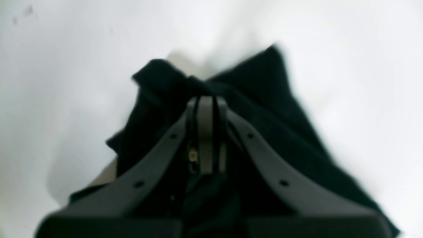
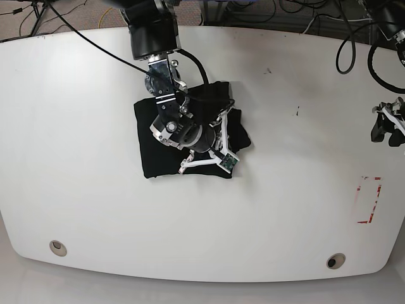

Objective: Layout the t-shirt on the table in an organized manner, then fold the t-shirt properly
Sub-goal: 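Press and adjust the folded bundle with the right gripper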

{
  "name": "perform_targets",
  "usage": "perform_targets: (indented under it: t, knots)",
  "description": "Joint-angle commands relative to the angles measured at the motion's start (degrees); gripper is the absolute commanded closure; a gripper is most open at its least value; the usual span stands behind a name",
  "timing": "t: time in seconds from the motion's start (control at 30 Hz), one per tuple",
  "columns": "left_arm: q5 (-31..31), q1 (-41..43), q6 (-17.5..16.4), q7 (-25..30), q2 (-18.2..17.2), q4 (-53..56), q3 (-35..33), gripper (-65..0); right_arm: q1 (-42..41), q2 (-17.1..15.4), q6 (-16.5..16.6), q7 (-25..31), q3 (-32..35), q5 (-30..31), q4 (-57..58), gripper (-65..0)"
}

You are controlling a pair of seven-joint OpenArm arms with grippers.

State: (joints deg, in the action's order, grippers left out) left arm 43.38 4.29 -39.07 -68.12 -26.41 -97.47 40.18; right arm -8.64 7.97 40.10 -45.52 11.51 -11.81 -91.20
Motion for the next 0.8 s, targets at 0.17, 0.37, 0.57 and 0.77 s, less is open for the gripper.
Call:
perform_targets:
  t: [0.17, 0.37, 0.57, 0.77]
  knots:
    - [0.8, -0.3, -0.1, 1.0, -1.4, -0.8, 0.4, -31.2, -1.2, 0.8, -0.1, -4.5, 0.1, 0.5, -11.2, 0.0]
    - [0.8, -0.2, -0.1, 0.8, -1.3, -0.9, 0.3, -31.2, -2.0, 1.0, -0.1, -5.1, 0.1, 0.5, -15.0, 0.0]
    - [0.8, -0.1, -0.1, 0.7, -1.3, -0.9, 0.3, -31.2, -4.0, 1.0, -0.1, -5.1, -0.8, 0.6, -15.0, 0.0]
    - [1.1, 0.8, -0.1, 0.7, -1.3, -1.1, 0.2, -31.2, -6.2, 1.0, -0.1, -5.1, -2.4, 0.6, -14.3, -0.2]
